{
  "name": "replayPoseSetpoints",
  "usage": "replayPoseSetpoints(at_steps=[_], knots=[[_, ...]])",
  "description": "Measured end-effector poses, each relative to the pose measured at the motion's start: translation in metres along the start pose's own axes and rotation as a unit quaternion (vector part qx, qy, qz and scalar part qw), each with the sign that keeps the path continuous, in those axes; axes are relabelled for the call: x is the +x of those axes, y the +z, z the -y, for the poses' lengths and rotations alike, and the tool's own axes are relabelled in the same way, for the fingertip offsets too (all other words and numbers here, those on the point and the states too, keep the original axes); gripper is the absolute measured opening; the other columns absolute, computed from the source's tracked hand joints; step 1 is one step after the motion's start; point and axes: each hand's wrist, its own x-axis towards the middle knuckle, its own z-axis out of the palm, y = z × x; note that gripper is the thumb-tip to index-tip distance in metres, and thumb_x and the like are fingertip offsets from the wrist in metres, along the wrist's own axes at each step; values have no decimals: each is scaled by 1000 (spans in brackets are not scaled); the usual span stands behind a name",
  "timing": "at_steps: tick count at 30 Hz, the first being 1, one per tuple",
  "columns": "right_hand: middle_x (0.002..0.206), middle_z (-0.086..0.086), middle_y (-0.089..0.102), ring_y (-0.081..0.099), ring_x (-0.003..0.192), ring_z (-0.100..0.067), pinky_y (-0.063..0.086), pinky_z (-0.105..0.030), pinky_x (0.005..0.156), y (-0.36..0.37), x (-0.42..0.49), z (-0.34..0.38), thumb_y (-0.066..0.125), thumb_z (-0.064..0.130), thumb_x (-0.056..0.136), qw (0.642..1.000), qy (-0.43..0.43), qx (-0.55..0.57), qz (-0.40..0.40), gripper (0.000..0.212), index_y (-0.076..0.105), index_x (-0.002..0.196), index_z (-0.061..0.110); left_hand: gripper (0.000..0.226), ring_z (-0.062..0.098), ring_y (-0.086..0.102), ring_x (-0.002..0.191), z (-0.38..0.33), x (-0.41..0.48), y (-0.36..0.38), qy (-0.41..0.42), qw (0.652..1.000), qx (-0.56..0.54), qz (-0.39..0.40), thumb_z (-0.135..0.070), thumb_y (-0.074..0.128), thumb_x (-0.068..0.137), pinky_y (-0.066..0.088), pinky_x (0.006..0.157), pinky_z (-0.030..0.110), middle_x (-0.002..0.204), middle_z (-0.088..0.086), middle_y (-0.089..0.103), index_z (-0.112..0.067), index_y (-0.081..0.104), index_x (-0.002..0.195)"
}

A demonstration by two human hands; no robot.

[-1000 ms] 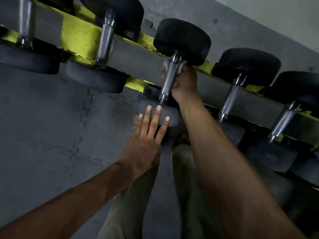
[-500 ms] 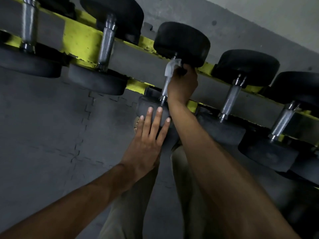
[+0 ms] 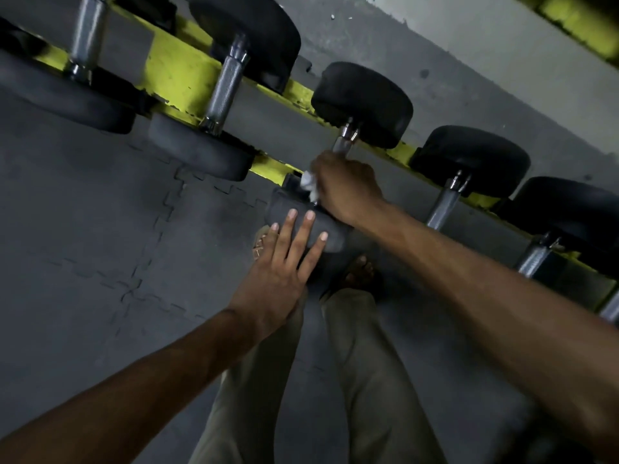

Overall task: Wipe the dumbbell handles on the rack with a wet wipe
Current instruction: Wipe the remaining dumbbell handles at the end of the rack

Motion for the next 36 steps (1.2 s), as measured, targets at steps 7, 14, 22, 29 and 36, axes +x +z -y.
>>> replayPoseSetpoints(at_steps=[7,14,22,29,36], knots=[[136,-9,62,61,122,-32,47,-39,89,-35,47,24,48,21,103,950,-67,-235,195,29,64,126,18,80,61,-18,151,-2,2,0,-10,1000,26,9,-25,18,98,13,125,63,157,39,-36,-1,-31,157],[131,-8,65,66,105,-32,47,-33,71,-43,59,38,51,19,98,921,-98,-159,343,31,66,124,13,80,60,-20,151,-3,0,-6,-8,998,57,23,-23,15,96,11,126,62,157,39,-35,-1,-33,156],[107,-2,67,67,91,-31,39,-34,55,-14,5,-21,45,32,95,961,-263,-65,63,27,68,105,22,82,62,-20,149,-8,4,-3,-22,998,51,37,-25,15,94,12,125,64,156,40,-37,0,-34,154],[134,14,60,71,99,-16,58,-37,68,6,6,-64,38,39,110,987,-82,-8,-136,28,58,127,30,84,60,-22,150,-4,4,5,-19,999,44,22,-26,20,97,12,126,64,155,39,-40,-2,-36,154],[139,6,59,65,113,-20,57,-32,69,10,-2,-57,56,34,100,983,-151,-25,-97,32,60,131,29,71,62,-21,149,0,4,3,-1,998,57,25,-14,-2,93,14,125,64,156,39,-37,-2,-36,154]])
